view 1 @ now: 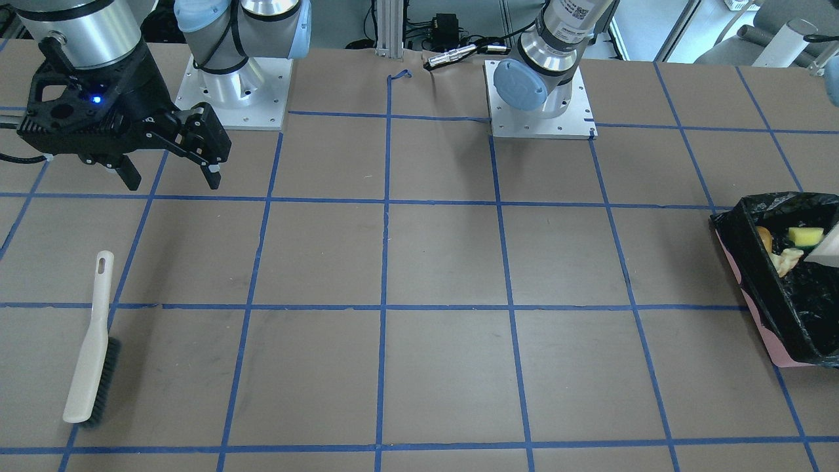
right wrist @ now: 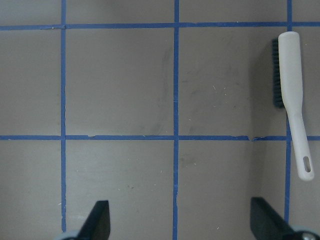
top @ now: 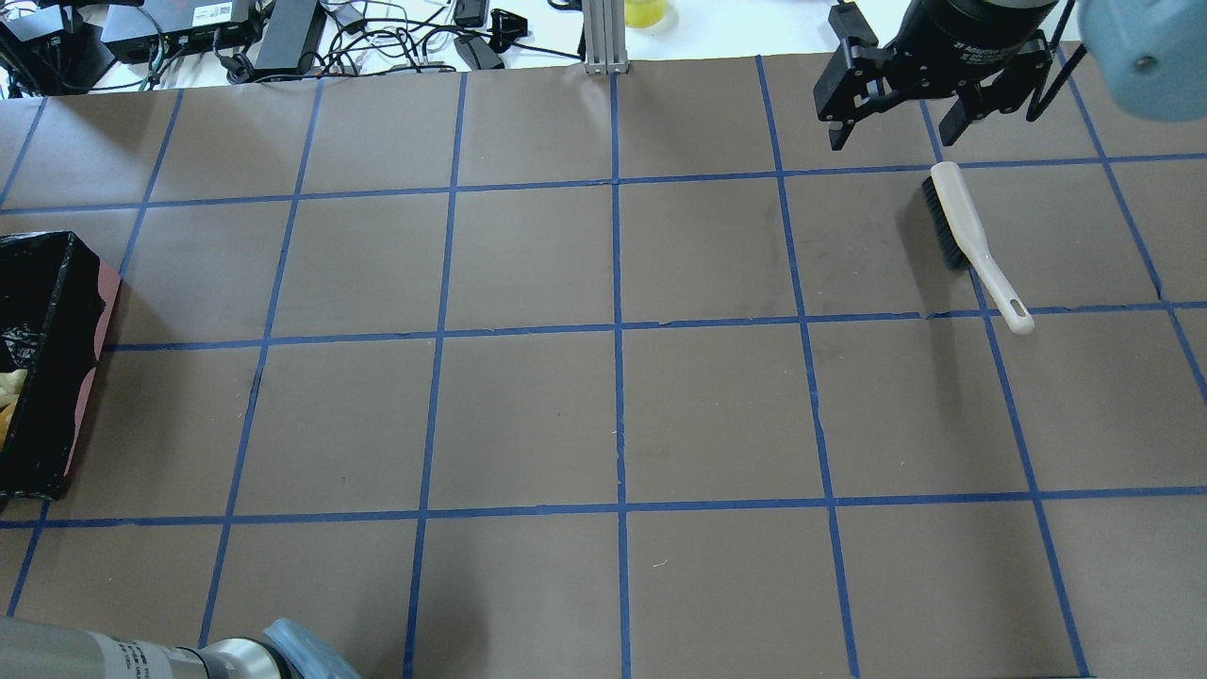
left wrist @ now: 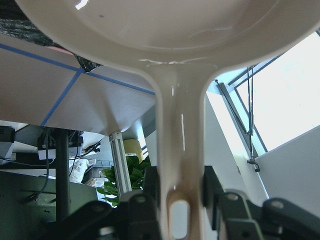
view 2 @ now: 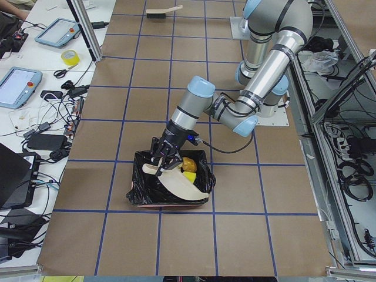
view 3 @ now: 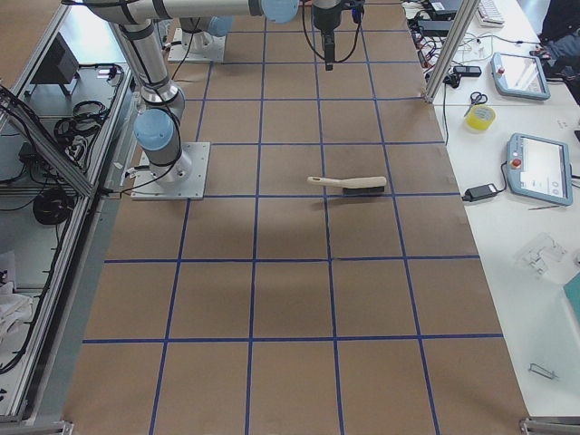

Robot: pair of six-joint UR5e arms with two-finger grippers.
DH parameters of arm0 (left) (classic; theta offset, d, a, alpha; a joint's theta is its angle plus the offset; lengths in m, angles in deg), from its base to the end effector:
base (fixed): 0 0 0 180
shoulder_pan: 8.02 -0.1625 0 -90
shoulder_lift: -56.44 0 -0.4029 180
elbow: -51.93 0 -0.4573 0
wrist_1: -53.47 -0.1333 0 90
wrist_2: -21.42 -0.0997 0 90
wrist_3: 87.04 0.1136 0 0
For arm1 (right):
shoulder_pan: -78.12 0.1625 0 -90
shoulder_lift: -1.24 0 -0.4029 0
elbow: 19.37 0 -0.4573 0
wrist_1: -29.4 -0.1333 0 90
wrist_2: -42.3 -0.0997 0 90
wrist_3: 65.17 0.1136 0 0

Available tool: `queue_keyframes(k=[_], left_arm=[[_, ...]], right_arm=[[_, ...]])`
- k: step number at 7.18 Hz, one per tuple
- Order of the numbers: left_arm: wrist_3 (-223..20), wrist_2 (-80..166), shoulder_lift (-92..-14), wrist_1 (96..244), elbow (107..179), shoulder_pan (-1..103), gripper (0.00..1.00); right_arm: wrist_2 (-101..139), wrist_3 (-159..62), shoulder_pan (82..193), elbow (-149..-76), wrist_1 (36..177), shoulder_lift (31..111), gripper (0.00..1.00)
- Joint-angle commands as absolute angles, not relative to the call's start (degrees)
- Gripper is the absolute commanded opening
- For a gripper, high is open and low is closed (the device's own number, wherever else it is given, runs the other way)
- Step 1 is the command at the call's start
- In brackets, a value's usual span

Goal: Sweep and dump trash into bin
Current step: 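Tip the dustpan upward with the left gripper to dump the items into the bin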

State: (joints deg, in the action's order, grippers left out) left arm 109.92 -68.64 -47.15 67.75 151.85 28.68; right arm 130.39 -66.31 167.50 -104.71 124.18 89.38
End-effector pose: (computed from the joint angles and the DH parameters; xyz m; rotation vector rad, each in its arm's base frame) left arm 0.4535 -0.5041 0.3809 2.1997 0.7226 0.6538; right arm 0.1308 -0.5851 0.4881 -0.0175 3.1035 -0.2064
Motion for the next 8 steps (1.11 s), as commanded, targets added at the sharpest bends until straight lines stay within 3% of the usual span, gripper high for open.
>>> queue_keyframes(k=[1,4,7,8], left_arm=[[109.92,-68.67,-46.22,67.09,153.26,28.63,0.00],[109.22,-68.32,-46.22,80.65,148.29,29.16,0.00],[98.89,-68.06,-49.37,113.58,128.02,31.69,0.00],[93.37,-68.14,-50.25,117.50,125.96,34.15,0.00]], right_arm=[[130.54,-66.31,167.51,-104.71,124.24,89.48,1.00],[130.54,-66.31,167.51,-104.71,124.24,89.48,1.00],[130.63,-66.31,167.51,-104.71,124.24,89.48,1.00],[130.63,-66.31,167.51,-104.71,124.33,89.48,1.00]])
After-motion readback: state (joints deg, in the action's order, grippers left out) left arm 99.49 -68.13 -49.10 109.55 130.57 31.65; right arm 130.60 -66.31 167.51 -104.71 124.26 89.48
